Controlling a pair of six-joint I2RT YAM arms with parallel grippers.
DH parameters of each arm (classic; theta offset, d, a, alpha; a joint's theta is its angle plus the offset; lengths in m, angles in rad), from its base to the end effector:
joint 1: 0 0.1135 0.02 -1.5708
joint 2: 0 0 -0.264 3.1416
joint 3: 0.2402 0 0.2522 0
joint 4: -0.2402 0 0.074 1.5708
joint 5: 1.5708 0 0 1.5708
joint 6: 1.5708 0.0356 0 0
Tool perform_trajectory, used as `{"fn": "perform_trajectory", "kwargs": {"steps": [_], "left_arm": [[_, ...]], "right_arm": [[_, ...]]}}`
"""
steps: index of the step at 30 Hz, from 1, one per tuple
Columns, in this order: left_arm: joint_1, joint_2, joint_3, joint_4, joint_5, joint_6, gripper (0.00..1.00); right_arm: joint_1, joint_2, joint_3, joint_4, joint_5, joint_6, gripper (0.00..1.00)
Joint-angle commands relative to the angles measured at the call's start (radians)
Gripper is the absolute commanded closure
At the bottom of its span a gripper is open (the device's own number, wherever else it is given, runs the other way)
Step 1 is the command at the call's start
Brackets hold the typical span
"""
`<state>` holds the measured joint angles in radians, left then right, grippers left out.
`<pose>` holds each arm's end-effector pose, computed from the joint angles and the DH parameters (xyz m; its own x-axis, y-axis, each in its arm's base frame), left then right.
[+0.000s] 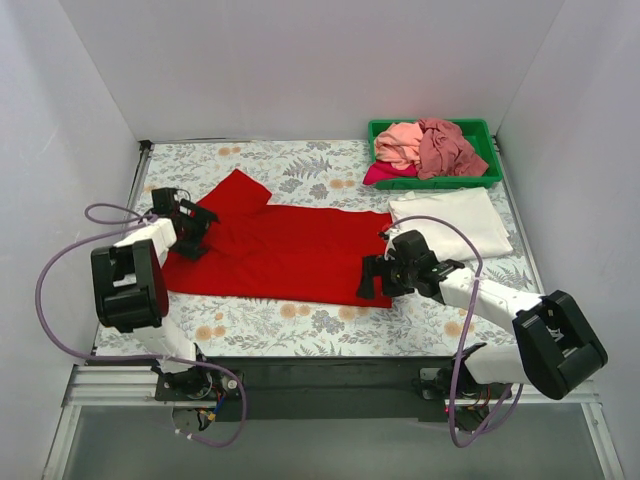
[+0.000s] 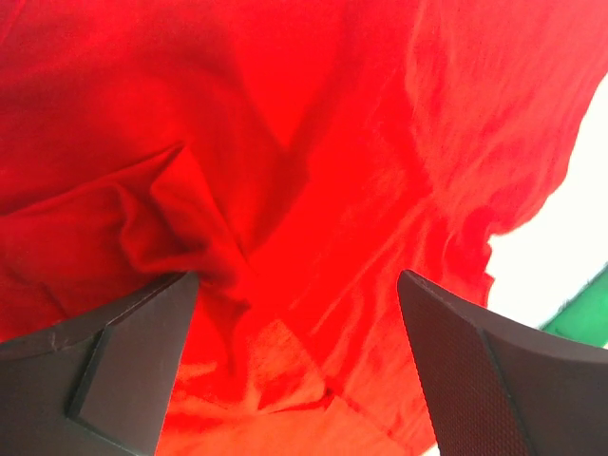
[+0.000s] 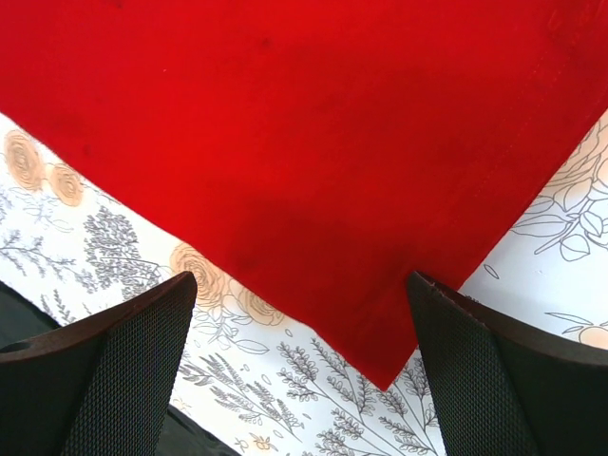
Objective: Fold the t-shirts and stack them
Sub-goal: Fold the tshirt
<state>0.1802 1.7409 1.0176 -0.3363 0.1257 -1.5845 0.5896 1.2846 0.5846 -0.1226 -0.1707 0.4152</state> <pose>0.3368 0.0568 0.1612 0.1292 -0.9848 0.1160 -0.8563 -0.1698 -0.4877 0.2008 0.1416 0.1749 -0.8172 -0.0684 -0.5723 -0.3435 0.8551 0.3883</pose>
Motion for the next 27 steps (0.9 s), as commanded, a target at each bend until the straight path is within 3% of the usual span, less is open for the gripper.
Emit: {"fn": "perform_trajectory", "kwargs": {"steps": [1,10,15,21,27], "left_arm": [[-0.015,-0.085,-0.192,-0.112,-0.049,-0.035,0.13],[-0.015,-0.554,-0.375,-0.288,-0.234,-0.163,0.12],[-0.015,-0.644,-0.353,-0.282,-0.258,-0.152,0.12],[-0.013,-0.522,-0.147,-0.250,-0.169,-0.063,0.11],[-0.015,-0.171,0.106,-0.260,-0.137,0.033,0.11]], "right_arm": [[0.004,0.015,-0.029,0.034,-0.006,-0.006,0.02],[0.006,-0.115,-0.163,-0.017,0.030,0.010,0.02],[0.003,-0.189,-0.106,-0.095,0.083,-0.045,0.02],[-0.001,-0.203,0.079,-0.201,0.168,-0.116,0.02],[-0.004,-0.186,0.172,-0.241,0.224,-0.141,0.02]]}}
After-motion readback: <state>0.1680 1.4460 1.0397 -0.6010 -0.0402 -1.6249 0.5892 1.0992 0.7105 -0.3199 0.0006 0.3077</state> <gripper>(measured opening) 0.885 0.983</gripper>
